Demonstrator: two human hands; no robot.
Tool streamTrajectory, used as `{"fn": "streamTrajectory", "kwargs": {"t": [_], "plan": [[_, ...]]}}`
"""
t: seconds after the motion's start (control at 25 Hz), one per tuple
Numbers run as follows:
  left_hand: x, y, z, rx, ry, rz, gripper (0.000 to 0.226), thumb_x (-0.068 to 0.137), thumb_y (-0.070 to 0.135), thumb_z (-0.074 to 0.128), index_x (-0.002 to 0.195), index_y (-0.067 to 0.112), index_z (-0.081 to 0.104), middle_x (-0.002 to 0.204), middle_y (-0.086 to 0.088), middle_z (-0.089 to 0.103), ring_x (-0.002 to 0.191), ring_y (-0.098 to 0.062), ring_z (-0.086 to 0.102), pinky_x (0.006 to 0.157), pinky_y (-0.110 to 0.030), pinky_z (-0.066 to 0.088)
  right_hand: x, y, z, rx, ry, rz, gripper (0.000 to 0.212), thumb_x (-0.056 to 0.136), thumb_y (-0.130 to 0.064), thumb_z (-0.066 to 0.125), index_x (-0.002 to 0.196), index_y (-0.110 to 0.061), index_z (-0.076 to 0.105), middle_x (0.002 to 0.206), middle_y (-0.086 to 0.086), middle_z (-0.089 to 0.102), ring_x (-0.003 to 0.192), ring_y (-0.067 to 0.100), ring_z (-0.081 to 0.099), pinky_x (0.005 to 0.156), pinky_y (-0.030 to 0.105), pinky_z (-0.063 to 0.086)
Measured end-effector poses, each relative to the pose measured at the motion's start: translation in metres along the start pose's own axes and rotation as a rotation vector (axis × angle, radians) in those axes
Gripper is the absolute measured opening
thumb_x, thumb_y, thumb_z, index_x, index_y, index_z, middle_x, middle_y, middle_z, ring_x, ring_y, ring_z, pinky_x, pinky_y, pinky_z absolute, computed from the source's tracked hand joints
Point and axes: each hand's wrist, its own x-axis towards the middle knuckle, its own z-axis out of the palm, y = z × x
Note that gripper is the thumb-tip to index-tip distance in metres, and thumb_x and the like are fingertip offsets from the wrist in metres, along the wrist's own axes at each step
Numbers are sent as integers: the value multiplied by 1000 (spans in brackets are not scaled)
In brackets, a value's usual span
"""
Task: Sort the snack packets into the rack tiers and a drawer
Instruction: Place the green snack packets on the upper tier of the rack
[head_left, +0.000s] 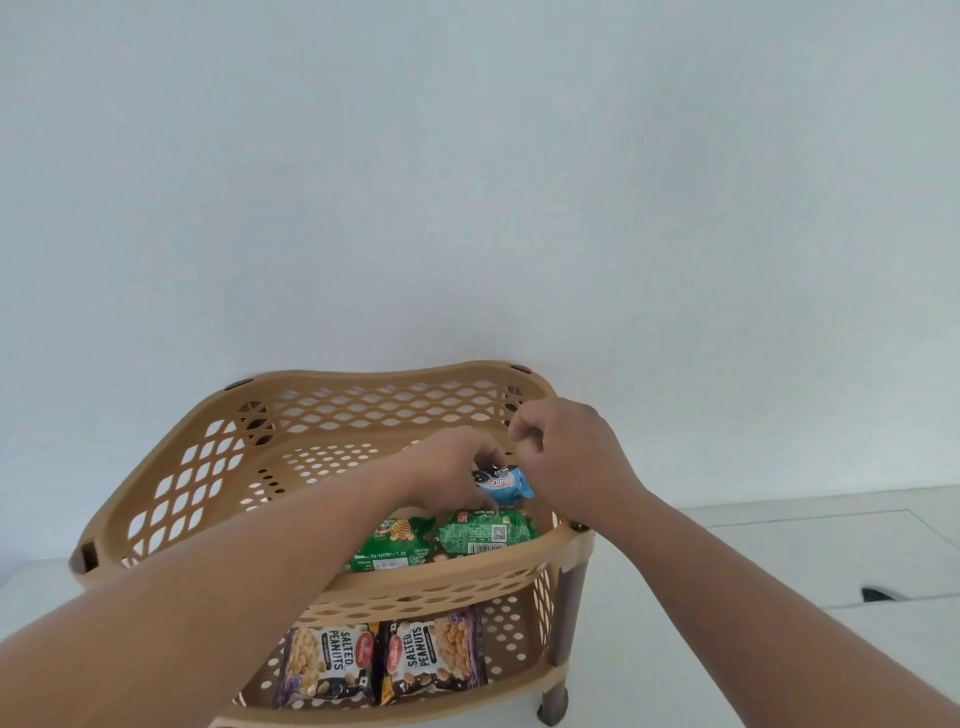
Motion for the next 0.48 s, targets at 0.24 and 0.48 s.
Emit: {"fn": "streamTrajectory", "kwargs": {"t": [0.24, 0.48], "plan": [[-11, -6, -18, -102, 24, -59, 64, 81, 37, 83, 137, 25, 55, 135, 9, 61, 115, -10, 56, 93, -25, 41, 2, -1, 2, -14, 13, 16, 20, 80, -9, 52, 76, -20, 69, 70, -11, 63, 65, 5, 56, 55, 27, 42], [-70, -13, -37, -54, 142, -86, 52, 87, 42, 76, 132, 24, 59, 130, 10, 64, 110, -7, 60, 89, -23, 42, -1, -9, -4, -29, -40, 38, 25, 80, -9, 52, 75, -23, 72, 69, -14, 65, 67, 6, 59, 62, 28, 45]]}}
